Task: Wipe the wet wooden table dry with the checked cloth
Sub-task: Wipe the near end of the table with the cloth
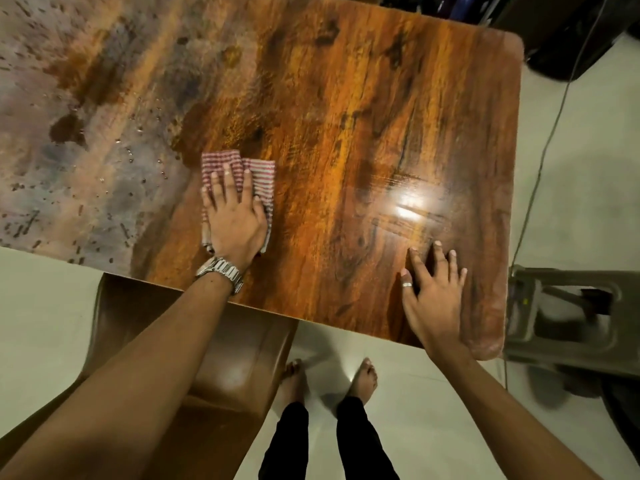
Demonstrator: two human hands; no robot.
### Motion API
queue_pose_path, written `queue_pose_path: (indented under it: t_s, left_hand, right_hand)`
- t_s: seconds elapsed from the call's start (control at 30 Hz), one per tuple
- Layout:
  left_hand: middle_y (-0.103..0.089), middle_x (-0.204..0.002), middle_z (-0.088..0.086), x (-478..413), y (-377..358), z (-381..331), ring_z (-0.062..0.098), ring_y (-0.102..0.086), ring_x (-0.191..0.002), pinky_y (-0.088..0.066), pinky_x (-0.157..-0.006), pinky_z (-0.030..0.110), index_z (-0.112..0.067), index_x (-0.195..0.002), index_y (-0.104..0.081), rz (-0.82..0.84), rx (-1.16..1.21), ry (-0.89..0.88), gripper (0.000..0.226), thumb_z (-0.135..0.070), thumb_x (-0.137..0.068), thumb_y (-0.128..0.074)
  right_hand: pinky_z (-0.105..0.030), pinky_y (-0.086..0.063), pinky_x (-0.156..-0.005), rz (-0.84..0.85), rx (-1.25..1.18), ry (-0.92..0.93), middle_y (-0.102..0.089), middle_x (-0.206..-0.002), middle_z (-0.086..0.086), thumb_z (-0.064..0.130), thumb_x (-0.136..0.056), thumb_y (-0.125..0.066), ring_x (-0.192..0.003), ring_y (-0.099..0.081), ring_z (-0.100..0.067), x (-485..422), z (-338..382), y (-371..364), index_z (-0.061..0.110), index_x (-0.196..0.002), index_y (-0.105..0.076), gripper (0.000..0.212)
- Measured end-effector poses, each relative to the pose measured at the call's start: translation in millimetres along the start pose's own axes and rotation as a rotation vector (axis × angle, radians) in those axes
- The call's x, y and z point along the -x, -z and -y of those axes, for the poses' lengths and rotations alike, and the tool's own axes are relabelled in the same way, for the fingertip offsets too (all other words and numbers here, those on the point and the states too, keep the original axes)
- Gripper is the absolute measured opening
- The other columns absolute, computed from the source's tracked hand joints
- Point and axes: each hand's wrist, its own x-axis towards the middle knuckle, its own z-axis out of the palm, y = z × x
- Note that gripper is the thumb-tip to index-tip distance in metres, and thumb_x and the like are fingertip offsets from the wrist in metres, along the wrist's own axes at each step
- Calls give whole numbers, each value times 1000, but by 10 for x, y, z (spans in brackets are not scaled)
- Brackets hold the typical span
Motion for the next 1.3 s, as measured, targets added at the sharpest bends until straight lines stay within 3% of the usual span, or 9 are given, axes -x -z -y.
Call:
queue_pose_path:
  t_s: [0.2,0.37,0.53,0.77,0.9,1.0,1.13,1.3]
  left_hand:
    - [-15,-169,14,146,-190,-1552,37,-11,-156,-8,-125,56,-20,-162,-19,22,15,-234,63,-38,-102,-26]
    - [-12,-170,14,406,-384,-2718,37,-7,-156,-5,-125,57,-21,-162,-18,87,99,-323,63,-39,-102,-27]
    - [0,-170,17,707,-569,-3610,37,3,-157,3,-125,58,-19,-163,-5,148,50,-409,63,-38,-105,-21]
    - [-2,-170,15,456,-616,-4098,36,4,-157,7,-125,58,-23,-163,-9,197,32,-482,62,-40,-105,-25]
    - [-9,-170,13,182,-580,-4363,35,-1,-157,5,-125,58,-24,-162,-17,201,43,-507,61,-40,-104,-25]
    - [-7,-170,13,-136,-548,-4526,35,-1,-157,4,-125,58,-24,-162,-19,184,33,-507,60,-39,-104,-28]
    - [-9,-170,12,-473,-557,-4598,34,-2,-157,4,-126,57,-24,-162,-17,162,35,-487,60,-39,-105,-26]
    - [-5,-171,10,-572,-588,-4404,31,1,-158,4,-127,54,-23,-163,-12,151,46,-501,60,-42,-106,-20]
  right_hand:
    - [-51,-25,-121,31,-197,-64,-27,-162,5,46,-103,-29,-150,-18,-19,-72,-284,293,33,-152,-33,51]
    - [-49,-33,-117,-50,-281,-155,-22,-163,9,41,-104,-31,-149,-21,-16,-40,-746,396,35,-154,-26,51]
    - [-37,-35,-111,-114,-426,-146,-22,-164,6,37,-101,-27,-147,-27,-14,22,-894,330,31,-156,-19,56]
    - [-24,-36,-101,-228,-570,-207,-19,-163,10,36,-98,-28,-136,-29,0,-62,-965,350,30,-156,-16,60]
    - [-31,-33,-114,-227,-657,-225,-14,-165,9,26,-103,-40,-147,-24,-8,-90,-853,265,28,-157,-10,62]
    - [-44,-21,-124,-201,-540,-267,-18,-165,5,24,-101,-48,-152,-14,-12,-134,-739,131,25,-157,-13,66]
    - [-42,-13,-125,-202,-324,-254,-20,-165,0,26,-98,-48,-154,-9,-17,-172,-716,58,19,-156,-24,63]
    - [-39,-1,-125,-96,-127,-178,2,-167,-2,35,-98,-31,-153,10,-20,-124,-718,89,19,-158,-12,65]
